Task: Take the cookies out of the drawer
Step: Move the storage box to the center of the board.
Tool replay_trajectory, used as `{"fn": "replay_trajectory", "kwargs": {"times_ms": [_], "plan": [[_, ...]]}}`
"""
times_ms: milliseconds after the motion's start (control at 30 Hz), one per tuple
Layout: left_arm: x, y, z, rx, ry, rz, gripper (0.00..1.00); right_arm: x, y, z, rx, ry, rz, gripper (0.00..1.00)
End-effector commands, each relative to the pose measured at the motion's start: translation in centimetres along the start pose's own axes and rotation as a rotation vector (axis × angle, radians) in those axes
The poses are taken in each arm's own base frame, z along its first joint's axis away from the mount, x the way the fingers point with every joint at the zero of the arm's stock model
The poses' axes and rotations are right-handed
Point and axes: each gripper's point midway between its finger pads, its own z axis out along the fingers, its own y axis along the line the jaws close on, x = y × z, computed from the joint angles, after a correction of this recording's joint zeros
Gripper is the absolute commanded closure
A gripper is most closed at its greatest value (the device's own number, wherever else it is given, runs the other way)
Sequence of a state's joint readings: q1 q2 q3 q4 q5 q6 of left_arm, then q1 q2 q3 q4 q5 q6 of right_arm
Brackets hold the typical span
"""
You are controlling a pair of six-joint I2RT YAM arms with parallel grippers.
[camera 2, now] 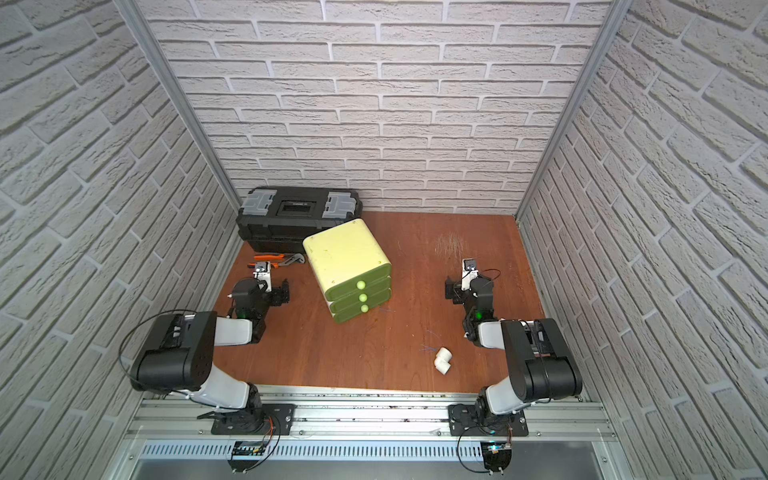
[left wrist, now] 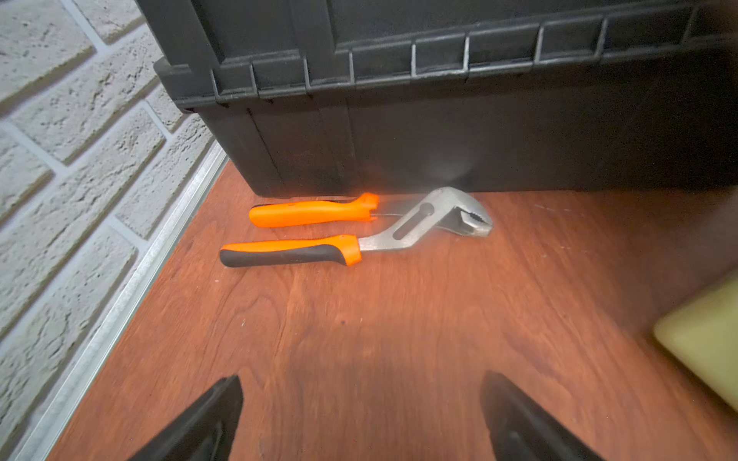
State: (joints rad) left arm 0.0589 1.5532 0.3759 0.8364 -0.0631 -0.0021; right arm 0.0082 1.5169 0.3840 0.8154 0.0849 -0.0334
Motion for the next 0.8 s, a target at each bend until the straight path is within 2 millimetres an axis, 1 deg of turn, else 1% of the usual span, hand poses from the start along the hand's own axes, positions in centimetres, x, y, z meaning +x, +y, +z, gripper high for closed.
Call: {"fn": "replay_trajectory", "kwargs": {"times_ms": [0,533,567,633,700,733,767], "plan": [[-1.6,0.4,0.2,-0.006,-0.045,-0.013,0.01,-1.2,-0.2,0.2,0.000,-0.031,0.017,0.01],[-1.6,0.5,0.2,0.004,-0.045,-0.022,0.01,-1.2,-0.3,0.2,-0.009,-0.031,0.031,0.01],[-1.6,0.6,0.1,-0.002,-0.048,-0.023,0.02,-1.5,-0.3,0.1,-0.009,-0.037,0.031,0.00],[-2.1,1.1,-0.4,-0.031,-0.066,-0.036,0.01,-2.7,-0.1,-0.6,-0.032,-0.034,0.021,0.00],[-3.1,2.0,-1.7,-0.069,-0.078,-0.053,0.01,-4.6,-0.2,-1.8,-0.037,-0.009,0.029,0.00],[-3.6,2.3,-2.2,-0.081,-0.080,-0.058,0.02,-5.6,-0.7,-2.4,-0.016,0.001,0.072,0.01],[-4.4,2.7,-2.9,-0.097,-0.089,-0.064,0.02,-6.7,-1.6,-2.9,0.029,0.008,0.153,0.00]]}}
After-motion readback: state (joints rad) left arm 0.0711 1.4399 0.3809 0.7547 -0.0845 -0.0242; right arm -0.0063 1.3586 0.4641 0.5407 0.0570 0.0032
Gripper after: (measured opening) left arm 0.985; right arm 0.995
